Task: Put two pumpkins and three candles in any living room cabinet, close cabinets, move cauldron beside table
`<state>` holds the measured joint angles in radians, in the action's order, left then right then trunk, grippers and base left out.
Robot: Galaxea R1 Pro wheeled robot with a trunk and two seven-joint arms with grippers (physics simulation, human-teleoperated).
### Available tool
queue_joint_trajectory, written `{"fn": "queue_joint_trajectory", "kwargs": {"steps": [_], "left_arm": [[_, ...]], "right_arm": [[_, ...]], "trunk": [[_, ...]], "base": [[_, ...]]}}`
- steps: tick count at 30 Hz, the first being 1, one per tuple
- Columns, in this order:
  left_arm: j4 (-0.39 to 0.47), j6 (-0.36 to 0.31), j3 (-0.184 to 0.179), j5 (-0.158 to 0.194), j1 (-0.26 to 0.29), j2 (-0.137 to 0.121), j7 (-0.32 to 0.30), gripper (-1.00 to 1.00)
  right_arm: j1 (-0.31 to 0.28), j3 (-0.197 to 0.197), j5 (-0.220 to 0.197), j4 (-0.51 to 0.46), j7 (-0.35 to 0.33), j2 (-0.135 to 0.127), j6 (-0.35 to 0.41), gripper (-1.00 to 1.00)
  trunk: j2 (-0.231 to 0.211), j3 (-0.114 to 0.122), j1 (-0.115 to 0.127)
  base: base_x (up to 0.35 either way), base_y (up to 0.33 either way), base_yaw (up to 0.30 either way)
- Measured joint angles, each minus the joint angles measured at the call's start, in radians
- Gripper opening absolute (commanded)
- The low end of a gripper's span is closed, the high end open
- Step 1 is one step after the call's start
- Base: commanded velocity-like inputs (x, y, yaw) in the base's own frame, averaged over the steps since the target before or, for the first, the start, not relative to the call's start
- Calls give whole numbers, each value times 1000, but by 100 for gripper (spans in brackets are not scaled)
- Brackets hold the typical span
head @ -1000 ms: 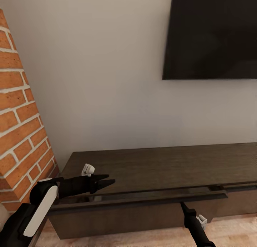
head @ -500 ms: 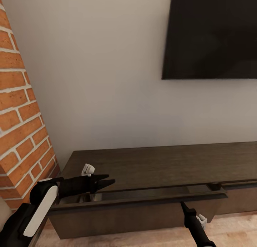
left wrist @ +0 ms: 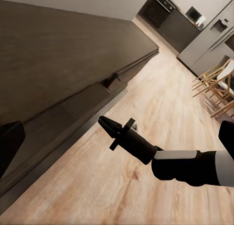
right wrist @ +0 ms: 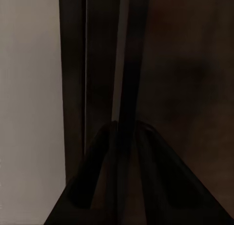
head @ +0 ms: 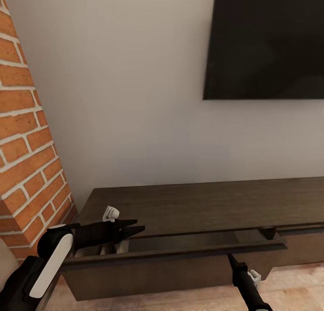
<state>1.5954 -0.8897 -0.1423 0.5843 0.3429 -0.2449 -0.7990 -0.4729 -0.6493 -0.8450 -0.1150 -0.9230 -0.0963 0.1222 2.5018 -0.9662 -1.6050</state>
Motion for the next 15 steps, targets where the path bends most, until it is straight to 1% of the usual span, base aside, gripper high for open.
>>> {"fn": "queue_joint_trajectory", "kwargs": {"steps": [8, 15], "left_arm": [[0, 4, 0, 0, 0, 0, 0, 100], [0, 5, 0, 0, 0, 1, 0, 100]], "right_arm": [[0, 5, 1, 0, -1, -2, 0, -100], [0, 0, 0, 1, -1, 0, 1, -100]], "trunk": [[0, 0, 0], [0, 0, 0]], "base": [[-10, 0, 0], [0, 0, 0]]}}
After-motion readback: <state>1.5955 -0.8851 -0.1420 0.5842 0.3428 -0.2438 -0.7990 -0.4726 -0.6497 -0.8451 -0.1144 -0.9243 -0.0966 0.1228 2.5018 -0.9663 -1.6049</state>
